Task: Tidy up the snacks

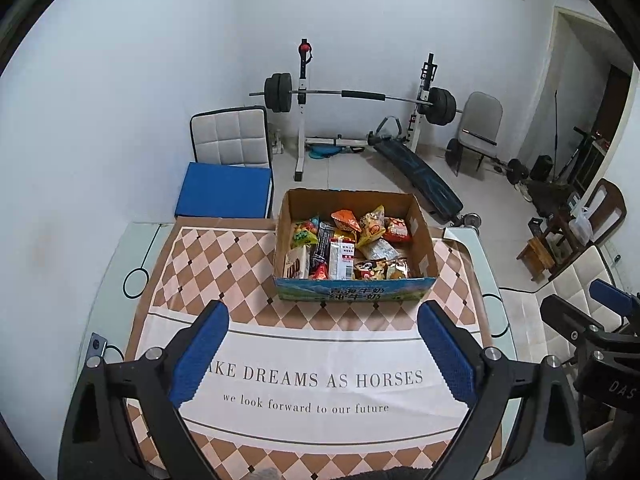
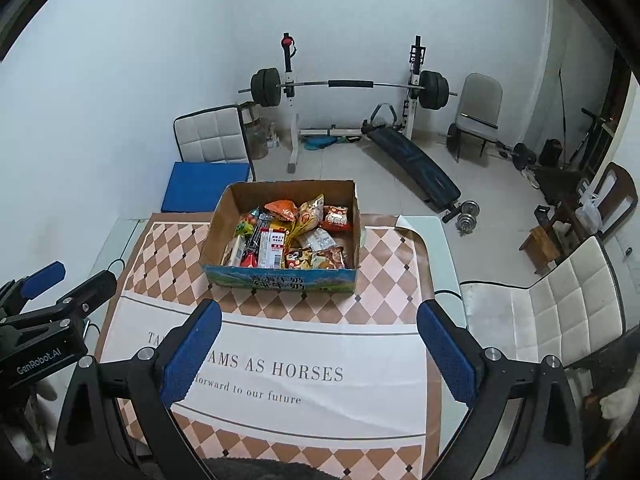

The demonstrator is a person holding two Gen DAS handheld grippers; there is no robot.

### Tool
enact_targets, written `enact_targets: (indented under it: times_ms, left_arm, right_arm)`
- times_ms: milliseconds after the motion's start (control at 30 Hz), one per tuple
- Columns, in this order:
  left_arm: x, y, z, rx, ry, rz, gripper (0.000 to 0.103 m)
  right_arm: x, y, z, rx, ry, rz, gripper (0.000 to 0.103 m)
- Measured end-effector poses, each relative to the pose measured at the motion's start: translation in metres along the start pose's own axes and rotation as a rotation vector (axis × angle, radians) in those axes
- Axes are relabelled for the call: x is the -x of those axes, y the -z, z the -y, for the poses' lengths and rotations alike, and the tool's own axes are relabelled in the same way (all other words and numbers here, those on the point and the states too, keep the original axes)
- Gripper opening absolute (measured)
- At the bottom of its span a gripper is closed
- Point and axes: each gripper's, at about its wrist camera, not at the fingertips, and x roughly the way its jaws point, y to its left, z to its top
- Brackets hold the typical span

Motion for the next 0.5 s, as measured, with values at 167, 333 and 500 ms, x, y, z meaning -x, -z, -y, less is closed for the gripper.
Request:
enact_targets:
  times_ms: [167,333,500]
  left_arm:
    - [-0.014,-0.002,-0.002,0.017,-0.011,0.006,0.097]
    - [-0.030,-0.008,-0.001,0.012,-0.042,0.014,0.097]
    - [-0.045,-0.015,-0.002,0.000,-0.060,0.021,0.097]
  right_arm:
    - [-0.013,-0.002,0.000,-0.017,0.009,-0.005,0.100]
    - [-0.032,-0.008,0.001,-0.029,0.029,0.002,0.100]
    - [-0.054,-0.017,0.005,-0.035,0.048,-0.002,0.100]
